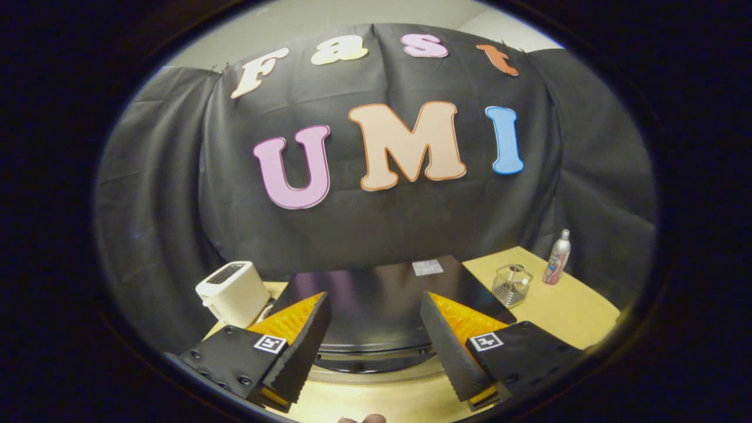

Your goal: Open the toaster oven, put the food inside, and close the toaster oven door.

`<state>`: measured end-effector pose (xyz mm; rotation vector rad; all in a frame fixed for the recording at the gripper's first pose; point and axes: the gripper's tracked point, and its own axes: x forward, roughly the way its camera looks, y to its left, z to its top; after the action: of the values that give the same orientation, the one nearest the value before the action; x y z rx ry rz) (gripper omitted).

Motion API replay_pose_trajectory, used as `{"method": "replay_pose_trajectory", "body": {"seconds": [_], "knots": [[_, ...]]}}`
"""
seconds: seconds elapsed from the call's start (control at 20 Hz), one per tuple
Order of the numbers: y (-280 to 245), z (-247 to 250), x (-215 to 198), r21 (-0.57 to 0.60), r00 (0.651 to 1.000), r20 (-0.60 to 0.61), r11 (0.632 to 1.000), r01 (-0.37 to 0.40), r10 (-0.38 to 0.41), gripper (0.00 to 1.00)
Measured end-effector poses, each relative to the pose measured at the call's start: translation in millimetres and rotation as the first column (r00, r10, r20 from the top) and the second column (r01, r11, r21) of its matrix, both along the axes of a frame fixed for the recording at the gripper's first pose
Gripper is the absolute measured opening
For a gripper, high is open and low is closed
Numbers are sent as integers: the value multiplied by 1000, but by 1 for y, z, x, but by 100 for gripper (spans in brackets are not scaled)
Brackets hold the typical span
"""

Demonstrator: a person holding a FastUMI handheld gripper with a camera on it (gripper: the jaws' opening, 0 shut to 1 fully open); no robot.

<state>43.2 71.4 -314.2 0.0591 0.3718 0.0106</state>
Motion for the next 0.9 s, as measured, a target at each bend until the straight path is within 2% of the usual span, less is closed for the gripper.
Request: {"method": "replay_pose_trajectory", "body": {"seconds": [0.2,0.35,0.9], "knots": [[15,-32,-3,-52,997,-63,997,-49,46,97],[17,-47,-7,-76,995,-89,995,-59,52,97],[7,-52,-29,-62,995,-95,998,3,-9,98]]}}
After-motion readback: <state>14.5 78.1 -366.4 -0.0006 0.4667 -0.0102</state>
